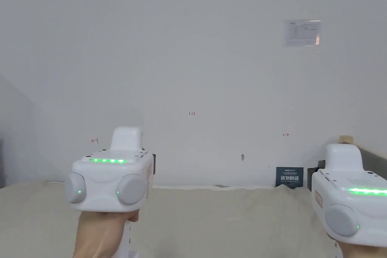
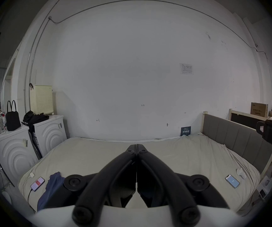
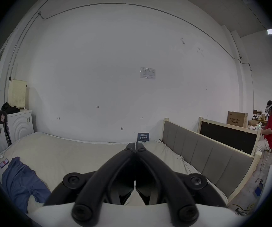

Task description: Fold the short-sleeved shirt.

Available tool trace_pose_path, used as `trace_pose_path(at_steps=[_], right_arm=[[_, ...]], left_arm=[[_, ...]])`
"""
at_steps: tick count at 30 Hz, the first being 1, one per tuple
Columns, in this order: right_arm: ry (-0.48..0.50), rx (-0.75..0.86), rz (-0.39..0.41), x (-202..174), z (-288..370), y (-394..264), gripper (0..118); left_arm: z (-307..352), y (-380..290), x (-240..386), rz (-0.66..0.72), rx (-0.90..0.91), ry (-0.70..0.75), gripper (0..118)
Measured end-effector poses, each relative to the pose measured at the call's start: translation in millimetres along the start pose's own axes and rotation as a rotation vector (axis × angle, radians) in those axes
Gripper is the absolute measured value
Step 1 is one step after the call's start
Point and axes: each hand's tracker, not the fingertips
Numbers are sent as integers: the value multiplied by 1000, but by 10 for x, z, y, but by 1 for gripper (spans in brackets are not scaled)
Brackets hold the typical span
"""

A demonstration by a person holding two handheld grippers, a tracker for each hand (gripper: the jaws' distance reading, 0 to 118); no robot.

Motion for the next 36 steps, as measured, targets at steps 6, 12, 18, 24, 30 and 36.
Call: trace_pose_path(at_steps=[6, 12, 18, 24, 30, 36], right_arm=[[69, -16, 20, -265, -20, 13, 0], [257, -5, 10, -1093, -11, 68, 0], [491, -11, 14, -2235, 64, 69, 1], [610, -27, 0, -2860, 181, -22, 1], [617, -81, -16, -2938, 108, -189, 1], [579, -133, 17, -2885, 7, -438, 1]], left_arm=[[63, -97, -333, -4, -18, 51, 0], [335, -196, -1139, 18, -44, 218, 0], [876, -251, -2098, 45, -58, 430, 0], [1362, -336, -2705, 44, -85, 583, 0], [1400, -505, -2865, 31, -120, 596, 0], [1161, -859, -2857, 62, -182, 535, 0]])
